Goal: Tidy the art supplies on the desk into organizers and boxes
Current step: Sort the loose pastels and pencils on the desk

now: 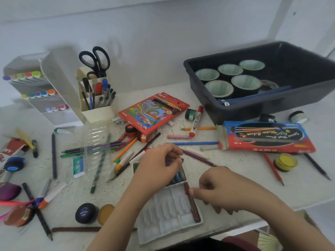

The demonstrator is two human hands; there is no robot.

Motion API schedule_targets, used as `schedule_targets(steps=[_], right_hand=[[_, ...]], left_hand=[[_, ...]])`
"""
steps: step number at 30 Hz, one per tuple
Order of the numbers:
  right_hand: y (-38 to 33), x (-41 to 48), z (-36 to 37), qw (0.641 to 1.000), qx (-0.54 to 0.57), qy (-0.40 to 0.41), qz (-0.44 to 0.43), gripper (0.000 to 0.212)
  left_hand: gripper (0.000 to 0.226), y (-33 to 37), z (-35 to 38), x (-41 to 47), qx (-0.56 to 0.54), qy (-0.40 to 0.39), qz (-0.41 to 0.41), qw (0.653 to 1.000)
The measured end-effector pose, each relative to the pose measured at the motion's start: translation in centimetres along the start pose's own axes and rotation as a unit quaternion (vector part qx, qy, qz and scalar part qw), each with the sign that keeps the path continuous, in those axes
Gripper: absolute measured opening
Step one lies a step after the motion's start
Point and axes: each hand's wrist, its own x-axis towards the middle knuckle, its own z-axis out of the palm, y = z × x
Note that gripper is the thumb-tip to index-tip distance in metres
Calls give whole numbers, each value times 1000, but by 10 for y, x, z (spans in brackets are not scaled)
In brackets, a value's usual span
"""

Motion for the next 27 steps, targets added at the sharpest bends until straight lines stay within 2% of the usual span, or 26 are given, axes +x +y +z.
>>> schedule_targets(steps=[2, 5, 8, 14, 19, 27], right_hand=[[5, -5, -6, 999, 31, 9, -4, 47], [19, -15, -16, 996, 47, 69, 11, 44], [38, -28, -24, 987, 71, 136, 38, 41], [71, -51, -33, 963, 68, 246, 81, 33], [83, -55, -35, 953, 70, 279, 93, 32], [76, -45, -30, 957, 87, 268, 68, 28]], left_hand=[[16, 5, 5, 8, -3, -8, 13, 1000], [18, 16, 17, 23, 12, -30, 43, 999], [15, 24, 29, 37, 80, -42, 69, 994], [10, 30, 46, 59, 220, -19, 103, 970], [8, 35, 54, 71, 290, -44, 111, 950], [6, 37, 45, 71, 286, -58, 110, 950]])
